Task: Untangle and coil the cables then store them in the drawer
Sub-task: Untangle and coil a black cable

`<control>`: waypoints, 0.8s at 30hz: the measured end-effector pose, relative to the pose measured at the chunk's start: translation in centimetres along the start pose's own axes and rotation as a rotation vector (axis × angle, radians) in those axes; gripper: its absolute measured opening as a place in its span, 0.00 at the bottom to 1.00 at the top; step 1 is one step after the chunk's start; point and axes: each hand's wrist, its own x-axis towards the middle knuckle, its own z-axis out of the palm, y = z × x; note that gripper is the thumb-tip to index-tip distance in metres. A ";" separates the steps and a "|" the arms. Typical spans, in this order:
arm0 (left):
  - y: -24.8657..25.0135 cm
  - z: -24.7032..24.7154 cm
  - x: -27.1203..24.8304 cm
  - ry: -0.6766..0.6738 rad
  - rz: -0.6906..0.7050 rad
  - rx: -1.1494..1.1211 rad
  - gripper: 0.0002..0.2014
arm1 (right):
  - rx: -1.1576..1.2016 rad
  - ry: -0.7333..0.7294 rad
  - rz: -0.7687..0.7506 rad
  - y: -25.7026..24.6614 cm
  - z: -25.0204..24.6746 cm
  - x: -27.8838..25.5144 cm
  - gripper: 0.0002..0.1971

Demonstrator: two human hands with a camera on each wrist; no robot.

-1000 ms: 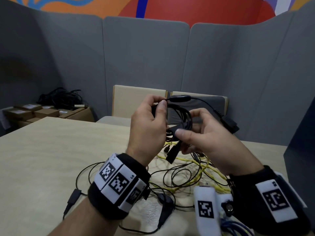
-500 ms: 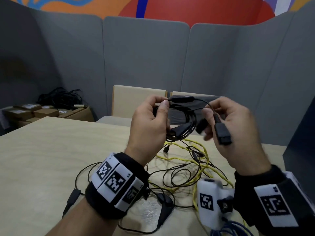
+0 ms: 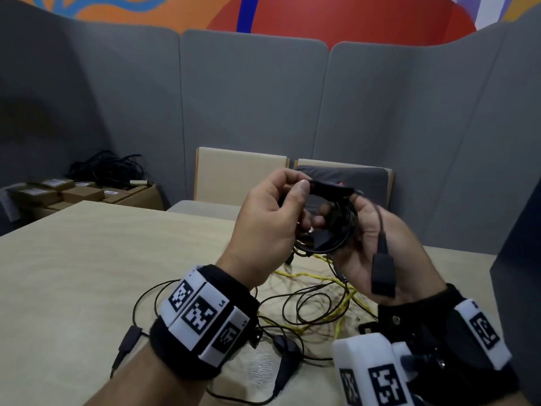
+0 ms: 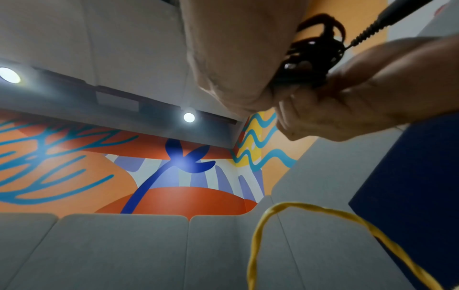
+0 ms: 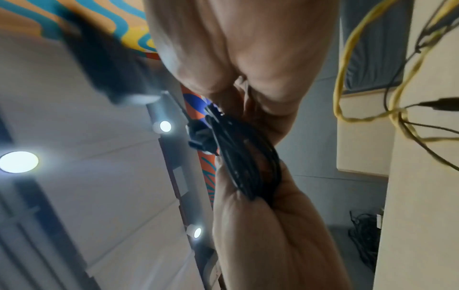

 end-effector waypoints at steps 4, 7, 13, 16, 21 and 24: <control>-0.1 0.4 -0.2 0.025 0.029 0.016 0.07 | -0.133 0.013 -0.025 -0.1 -0.5 0.3 0.07; -0.1 0.3 -0.2 0.082 0.065 0.063 0.07 | -0.425 0.081 -0.199 0.1 -1.7 0.8 0.07; -0.4 -0.2 0.1 0.206 0.112 0.118 0.07 | -0.914 0.241 -0.918 -0.4 -0.3 -0.7 0.06; -0.3 -0.1 0.1 0.230 0.146 0.115 0.07 | -1.158 0.139 -0.906 -0.4 0.7 -1.8 0.06; -0.5 -0.2 0.2 0.230 0.161 0.140 0.07 | -1.395 0.203 -0.644 -0.6 0.0 -1.1 0.06; -0.5 -0.1 0.1 0.202 0.139 0.157 0.07 | -1.372 0.210 -0.559 -1.9 -0.4 -1.4 0.11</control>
